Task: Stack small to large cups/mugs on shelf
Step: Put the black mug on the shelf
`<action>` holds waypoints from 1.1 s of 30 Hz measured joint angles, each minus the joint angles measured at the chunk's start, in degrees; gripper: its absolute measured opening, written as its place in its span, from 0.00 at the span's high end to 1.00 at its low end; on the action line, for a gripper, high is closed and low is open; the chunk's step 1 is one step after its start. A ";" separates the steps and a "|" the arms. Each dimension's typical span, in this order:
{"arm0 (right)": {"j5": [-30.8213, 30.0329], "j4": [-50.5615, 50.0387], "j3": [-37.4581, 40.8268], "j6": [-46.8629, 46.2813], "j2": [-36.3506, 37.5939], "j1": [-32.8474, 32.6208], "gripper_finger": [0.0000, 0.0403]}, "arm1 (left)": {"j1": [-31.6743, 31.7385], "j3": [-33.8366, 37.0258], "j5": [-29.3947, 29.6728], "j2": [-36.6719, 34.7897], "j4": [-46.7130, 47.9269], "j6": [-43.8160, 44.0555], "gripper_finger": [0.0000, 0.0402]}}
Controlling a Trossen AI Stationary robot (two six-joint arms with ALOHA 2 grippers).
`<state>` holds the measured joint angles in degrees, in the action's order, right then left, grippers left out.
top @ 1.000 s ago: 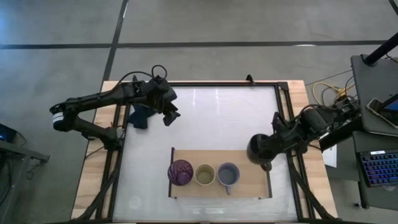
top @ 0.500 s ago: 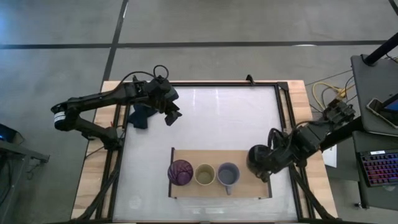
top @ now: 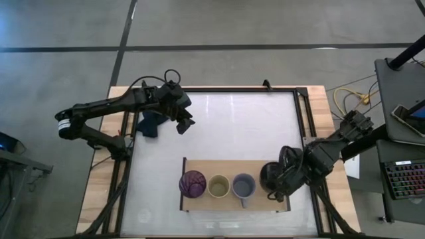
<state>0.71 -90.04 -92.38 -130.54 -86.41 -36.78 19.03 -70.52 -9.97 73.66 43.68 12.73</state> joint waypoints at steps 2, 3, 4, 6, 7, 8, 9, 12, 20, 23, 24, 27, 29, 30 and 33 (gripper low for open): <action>0.07 0.13 0.00 -0.07 0.00 -0.41 0.94 | 0.00 0.00 -0.08 -0.01 0.06 0.29 0.61; -0.01 0.03 0.00 -0.22 0.00 -0.45 0.94 | 0.00 0.00 -0.15 -0.01 0.05 0.33 0.61; -0.02 -0.08 0.00 -0.25 0.00 -0.47 0.94 | 0.00 0.00 -0.23 -0.01 0.07 0.35 0.61; -0.07 0.03 0.00 -0.31 -0.03 -0.78 0.94 | 0.00 0.00 -0.25 -0.01 0.07 0.37 0.61; -0.11 0.06 0.00 -0.41 -0.22 -0.91 0.94 | 0.00 0.00 -0.26 -0.02 0.10 0.38 0.61; -0.14 -0.01 0.00 -0.41 -0.39 -0.98 0.94 | 0.00 0.00 -0.25 -0.03 0.17 0.40 0.61; -0.06 -0.07 0.00 -0.39 -0.68 -1.08 0.94 | 0.00 0.00 -0.27 -0.03 0.22 0.42 0.61; 0.53 0.13 0.00 -0.42 -1.60 -1.72 0.94 | 0.00 0.00 -0.29 -0.03 0.20 0.44 0.61; 1.71 0.38 0.09 -0.61 -3.31 -2.33 0.93 | 0.00 0.00 -0.30 -0.08 0.00 0.52 0.61; 1.62 0.89 0.09 -0.61 -4.08 -2.31 0.93 | 0.00 0.00 -0.30 -0.08 0.04 0.67 0.61; 1.62 1.05 0.09 -0.61 -4.38 -2.31 0.93 | 0.00 0.00 -0.31 -0.08 0.07 1.05 0.61; 1.63 1.36 0.09 -0.61 -4.69 -2.33 0.93 | 0.00 0.00 -0.32 -0.08 0.09 1.90 0.61; 1.62 1.74 0.09 -0.63 -4.88 -2.33 0.93 | 0.00 0.00 -0.32 -0.08 0.09 1.92 0.61; 1.60 1.93 0.09 -0.63 -4.88 -2.35 0.93 | 0.00 0.00 -0.32 -0.08 0.13 1.92 0.61; 1.68 1.99 0.09 -0.61 -4.88 -2.33 0.93 | 0.00 0.00 -0.32 -0.08 0.17 1.92 0.61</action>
<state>2.39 -88.05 -92.29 -131.15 -91.29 -39.11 19.03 -70.52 -10.28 73.58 43.86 14.66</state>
